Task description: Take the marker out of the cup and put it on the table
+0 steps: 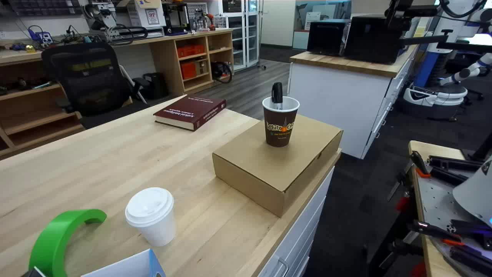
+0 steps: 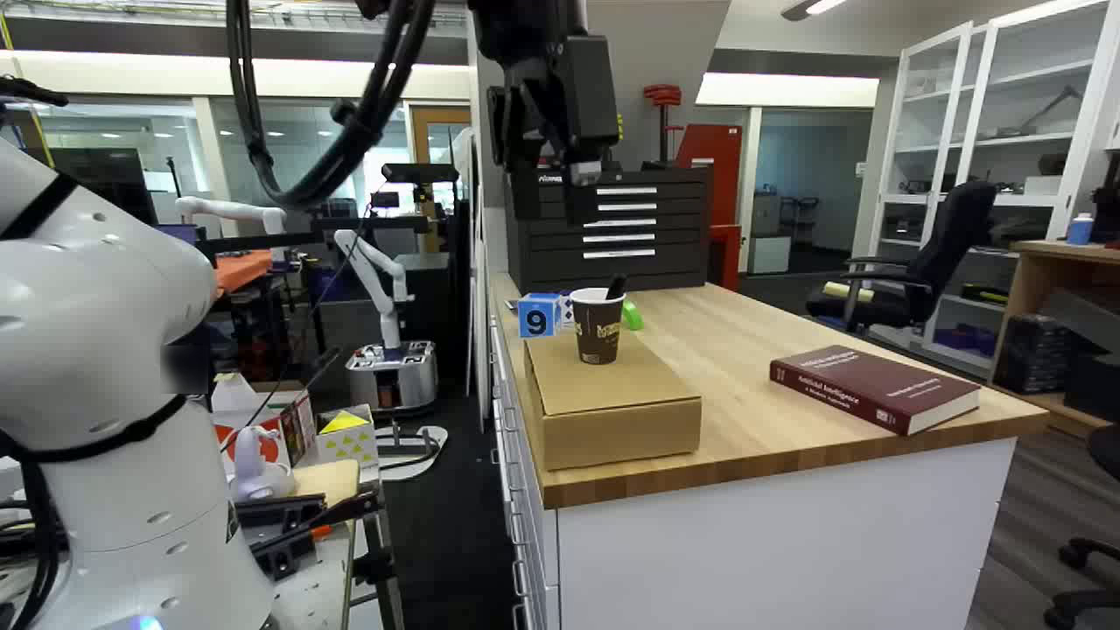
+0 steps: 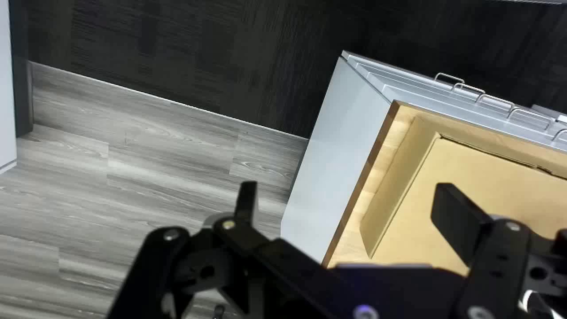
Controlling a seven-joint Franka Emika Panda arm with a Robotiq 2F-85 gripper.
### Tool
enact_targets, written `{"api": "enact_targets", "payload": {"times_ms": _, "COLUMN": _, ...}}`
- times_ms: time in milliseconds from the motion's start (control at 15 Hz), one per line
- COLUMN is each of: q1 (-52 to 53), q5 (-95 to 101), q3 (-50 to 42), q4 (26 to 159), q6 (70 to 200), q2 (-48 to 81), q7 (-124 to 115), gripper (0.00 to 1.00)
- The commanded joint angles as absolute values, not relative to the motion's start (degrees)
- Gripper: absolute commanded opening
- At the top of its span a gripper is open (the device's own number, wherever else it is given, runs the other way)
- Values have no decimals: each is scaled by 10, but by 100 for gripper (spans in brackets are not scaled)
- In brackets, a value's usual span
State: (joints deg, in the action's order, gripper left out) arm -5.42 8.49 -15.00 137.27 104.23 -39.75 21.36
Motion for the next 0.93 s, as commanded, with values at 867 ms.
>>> {"api": "enact_targets", "payload": {"times_ms": 867, "q1": -39, "q5": 71, "q3": -142, "q4": 1363, "q6": 1049, "q2": -378, "q7": 218, "gripper": 100}}
